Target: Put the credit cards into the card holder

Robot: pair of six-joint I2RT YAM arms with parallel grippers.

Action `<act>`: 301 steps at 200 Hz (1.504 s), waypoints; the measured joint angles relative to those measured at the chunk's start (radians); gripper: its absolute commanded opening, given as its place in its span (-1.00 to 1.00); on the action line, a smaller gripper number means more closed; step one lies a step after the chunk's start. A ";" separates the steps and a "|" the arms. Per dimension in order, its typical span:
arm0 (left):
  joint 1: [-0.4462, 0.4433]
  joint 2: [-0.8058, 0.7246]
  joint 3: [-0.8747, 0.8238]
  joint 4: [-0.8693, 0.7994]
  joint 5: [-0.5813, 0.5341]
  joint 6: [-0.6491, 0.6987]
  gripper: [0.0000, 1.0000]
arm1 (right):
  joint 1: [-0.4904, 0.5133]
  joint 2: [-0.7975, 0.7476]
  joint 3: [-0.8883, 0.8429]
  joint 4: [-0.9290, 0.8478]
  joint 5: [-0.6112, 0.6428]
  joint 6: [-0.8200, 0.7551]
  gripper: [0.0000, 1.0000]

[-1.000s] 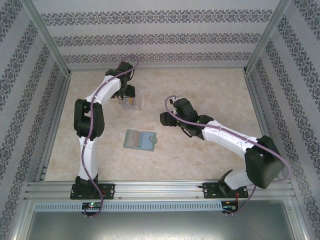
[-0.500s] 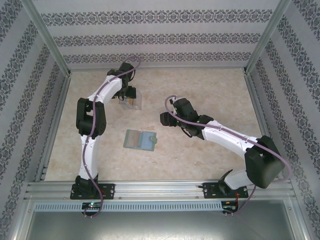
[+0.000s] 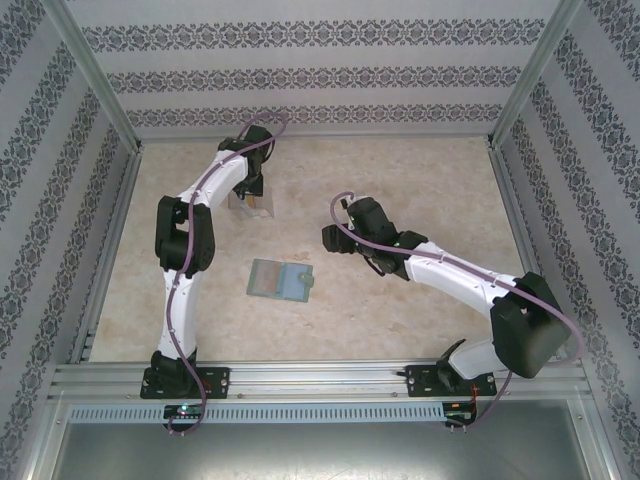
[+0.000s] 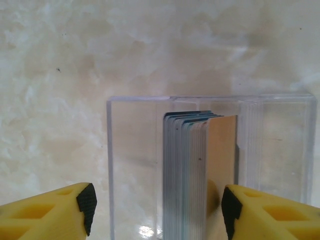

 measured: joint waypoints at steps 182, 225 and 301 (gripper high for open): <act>-0.046 -0.014 -0.024 0.000 -0.086 0.004 -0.77 | -0.013 -0.032 -0.021 -0.001 0.025 -0.007 0.41; -0.052 -0.055 -0.016 -0.018 -0.043 -0.005 -0.84 | -0.016 -0.032 -0.024 -0.002 0.024 -0.008 0.42; -0.058 -0.386 -0.180 0.059 0.313 -0.102 -0.90 | -0.143 -0.035 -0.004 0.045 -0.121 -0.038 0.94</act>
